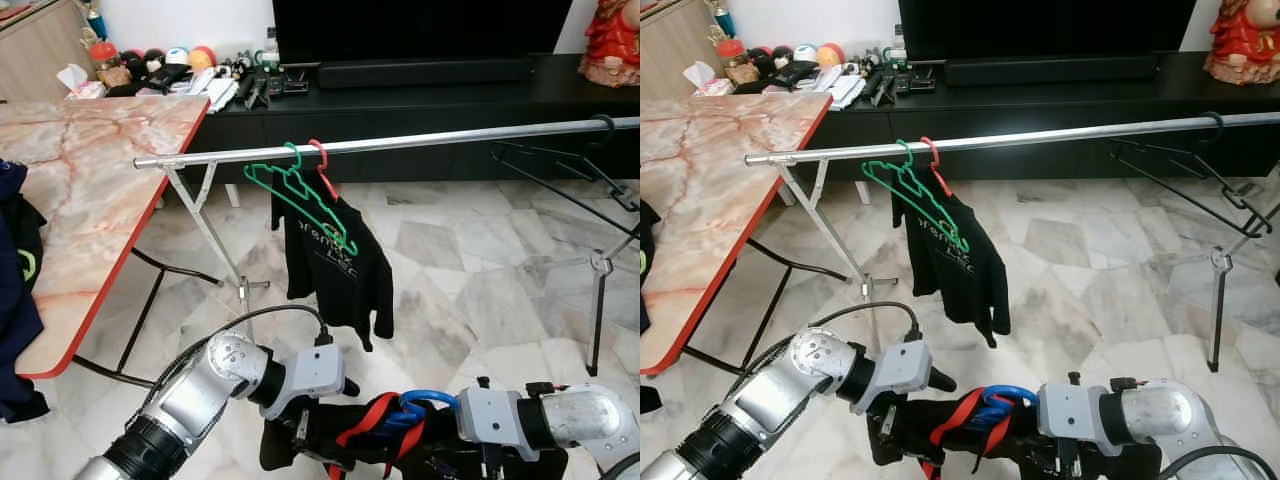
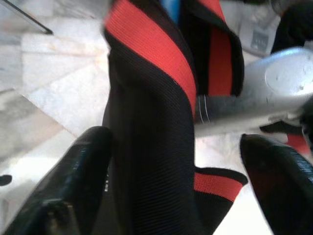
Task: Hang hanger
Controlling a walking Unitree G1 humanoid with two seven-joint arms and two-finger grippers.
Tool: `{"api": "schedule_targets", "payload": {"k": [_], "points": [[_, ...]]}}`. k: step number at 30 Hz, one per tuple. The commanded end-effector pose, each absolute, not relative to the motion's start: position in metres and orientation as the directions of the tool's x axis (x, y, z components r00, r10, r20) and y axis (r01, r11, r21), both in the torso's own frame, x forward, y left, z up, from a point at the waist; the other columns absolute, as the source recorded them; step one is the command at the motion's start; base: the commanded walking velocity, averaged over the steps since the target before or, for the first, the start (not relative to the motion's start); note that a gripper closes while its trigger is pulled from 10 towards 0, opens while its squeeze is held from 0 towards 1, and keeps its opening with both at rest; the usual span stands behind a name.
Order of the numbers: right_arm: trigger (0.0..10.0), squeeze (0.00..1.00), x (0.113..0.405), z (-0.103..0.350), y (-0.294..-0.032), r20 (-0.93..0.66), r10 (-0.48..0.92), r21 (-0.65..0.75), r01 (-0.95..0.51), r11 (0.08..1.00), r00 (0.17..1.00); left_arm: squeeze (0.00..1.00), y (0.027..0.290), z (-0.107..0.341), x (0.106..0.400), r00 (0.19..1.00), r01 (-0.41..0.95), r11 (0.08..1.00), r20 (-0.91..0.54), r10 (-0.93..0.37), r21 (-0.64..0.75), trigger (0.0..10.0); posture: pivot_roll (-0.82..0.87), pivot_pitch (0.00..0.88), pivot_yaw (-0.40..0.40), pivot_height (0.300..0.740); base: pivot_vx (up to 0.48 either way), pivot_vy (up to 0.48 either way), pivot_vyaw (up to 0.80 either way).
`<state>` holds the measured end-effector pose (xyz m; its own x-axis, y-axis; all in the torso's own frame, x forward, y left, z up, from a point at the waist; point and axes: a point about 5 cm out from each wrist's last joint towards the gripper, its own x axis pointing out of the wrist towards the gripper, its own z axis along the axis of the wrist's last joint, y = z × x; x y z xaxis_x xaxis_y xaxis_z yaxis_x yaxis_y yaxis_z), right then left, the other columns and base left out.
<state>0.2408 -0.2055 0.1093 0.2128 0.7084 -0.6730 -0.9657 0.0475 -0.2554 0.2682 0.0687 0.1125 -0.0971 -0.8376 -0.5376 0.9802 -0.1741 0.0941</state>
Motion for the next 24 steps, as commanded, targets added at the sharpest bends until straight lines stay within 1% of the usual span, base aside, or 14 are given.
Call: {"api": "schedule_targets", "payload": {"k": [1,2,3,4,5,6,7,8,9,15,18,24], "points": [[0.0,0.0,0.243,0.115,-0.199,-0.652,0.727,-0.288,-0.957,0.025,0.215,0.0,0.071,0.11,0.267,-0.101,0.974,-0.197,-0.567,-0.817,0.11,1.7,-0.08,0.161,0.106,0.74,0.0,0.0,0.0],[0.0,0.0,0.243,0.115,-0.199,-0.652,0.727,-0.288,-0.957,0.025,0.215,0.0,0.071,0.11,0.267,-0.101,0.974,-0.197,-0.567,-0.817,0.11,1.7,-0.08,0.161,0.106,0.74,0.0,0.0,0.0],[0.0,0.0,0.244,0.116,-0.197,-0.646,0.731,-0.297,-0.954,0.028,0.222,0.0,0.068,0.102,0.267,-0.074,0.974,-0.188,-0.61,-0.789,0.125,8.4,-0.07,0.16,0.107,0.74,0.0,0.0,0.0],[0.0,0.0,0.244,0.116,-0.197,-0.646,0.731,-0.297,-0.954,0.028,0.222,0.0,0.068,0.102,0.267,-0.074,0.974,-0.188,-0.61,-0.789,0.125,8.4,-0.07,0.16,0.107,0.74,0.0,0.0,0.0],[0.0,0.0,0.245,0.117,-0.196,-0.643,0.732,-0.302,-0.953,0.028,0.225,0.0,0.065,0.099,0.265,-0.07,0.975,-0.184,-0.618,-0.783,0.124,7.6,-0.07,0.158,0.107,0.74,0.0,0.0,0.0],[0.0,0.0,0.245,0.117,-0.195,-0.642,0.733,-0.304,-0.952,0.027,0.226,0.0,0.063,0.097,0.263,-0.074,0.977,-0.182,-0.615,-0.785,0.115,7.6,-0.07,0.158,0.108,0.74,0.0,0.0,0.0],[0.0,0.0,0.245,0.117,-0.194,-0.64,0.735,-0.306,-0.952,0.027,0.226,0.0,0.06,0.096,0.26,-0.087,0.977,-0.186,-0.601,-0.794,0.104,1.1,-0.07,0.159,0.11,0.74,0.0,0.0,0.0],[0.0,0.0,0.245,0.117,-0.193,-0.638,0.736,-0.306,-0.952,0.026,0.226,0.0,0.057,0.096,0.258,-0.095,0.979,-0.181,-0.583,-0.807,0.09,1.1,-0.07,0.159,0.11,0.74,0.0,0.0,0.0],[0.0,0.0,0.245,0.117,-0.193,-0.637,0.737,-0.308,-0.951,0.024,0.225,0.0,0.054,0.097,0.258,-0.091,0.981,-0.17,-0.566,-0.819,0.089,0.0,-0.07,0.159,0.107,0.74,0.0,0.0,0.0],[0.0,0.0,0.245,0.118,-0.191,-0.637,0.738,-0.314,-0.949,0.018,0.225,0.0,0.046,0.097,0.258,-0.076,0.984,-0.15,-0.545,-0.835,0.092,0.0,-0.07,0.16,0.11,0.74,0.0,0.0,0.0],[0.0,0.0,0.245,0.117,-0.19,-0.64,0.736,-0.314,-0.949,0.012,0.221,0.0,0.045,0.099,0.26,-0.076,0.985,-0.148,-0.539,-0.839,0.092,0.0,-0.07,0.16,0.111,0.74,0.0,0.0,0.0],[0.0,0.0,0.243,0.115,-0.191,-0.65,0.73,-0.307,-0.952,0.005,0.213,0.0,0.048,0.107,0.268,-0.048,0.985,-0.129,-0.53,-0.846,0.117,0.0,-0.07,0.16,0.114,0.74,0.0,0.0,0.0]]}}
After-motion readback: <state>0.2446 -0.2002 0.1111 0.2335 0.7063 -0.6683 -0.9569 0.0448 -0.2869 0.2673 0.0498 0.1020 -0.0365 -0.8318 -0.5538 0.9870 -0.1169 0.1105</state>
